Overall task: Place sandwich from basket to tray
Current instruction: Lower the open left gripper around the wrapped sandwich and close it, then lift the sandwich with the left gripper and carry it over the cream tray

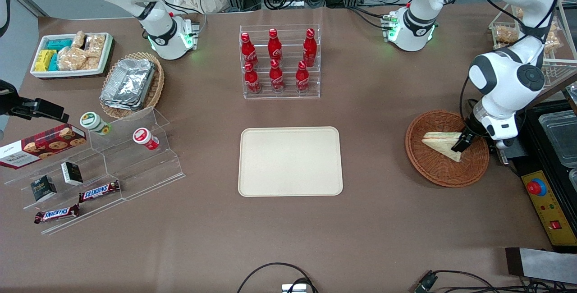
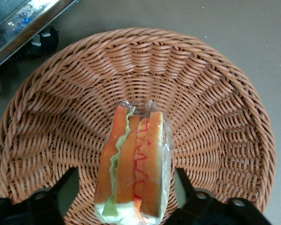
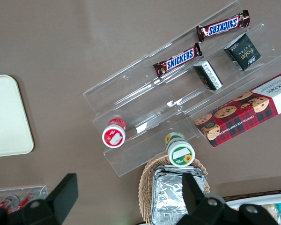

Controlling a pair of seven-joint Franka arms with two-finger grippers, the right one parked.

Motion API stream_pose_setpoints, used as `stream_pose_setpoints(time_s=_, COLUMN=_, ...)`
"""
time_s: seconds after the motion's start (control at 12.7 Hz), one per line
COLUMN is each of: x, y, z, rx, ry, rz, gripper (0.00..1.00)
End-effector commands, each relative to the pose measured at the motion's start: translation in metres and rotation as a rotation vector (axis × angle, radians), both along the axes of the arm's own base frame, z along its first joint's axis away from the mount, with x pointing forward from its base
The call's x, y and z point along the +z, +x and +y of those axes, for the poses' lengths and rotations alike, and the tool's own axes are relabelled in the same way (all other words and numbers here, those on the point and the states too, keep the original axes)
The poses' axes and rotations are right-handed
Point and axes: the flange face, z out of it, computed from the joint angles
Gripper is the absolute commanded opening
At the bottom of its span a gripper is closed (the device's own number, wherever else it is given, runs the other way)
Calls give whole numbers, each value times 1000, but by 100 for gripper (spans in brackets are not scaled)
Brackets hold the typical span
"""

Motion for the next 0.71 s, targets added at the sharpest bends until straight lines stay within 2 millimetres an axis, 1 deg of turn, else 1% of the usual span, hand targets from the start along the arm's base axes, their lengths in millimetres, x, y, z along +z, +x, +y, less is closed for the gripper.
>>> stream_pose_setpoints(time_s=0.0, x=-1, y=-1, z=0, rx=16, ry=-1, rz=-16, gripper=32)
stream_pose_setpoints(time_s=0.08, x=0, y=-1, z=0, rx=18, ry=-2, rz=-18, gripper=23)
stream_pose_setpoints(time_s=0.16, x=0, y=-1, z=0, rx=18, ry=-2, rz=-18, gripper=17)
stream_pose_setpoints(time_s=0.39, x=9, y=2, z=-4, rx=5, ry=-1, rz=-29, gripper=17)
stream_pose_setpoints(time_s=0.47, x=17, y=4, z=-4, rx=-4, ry=0, rz=-43, gripper=17)
stream_pose_setpoints(time_s=0.63, x=35, y=5, z=-11, rx=-26, ry=-3, rz=-53, gripper=17)
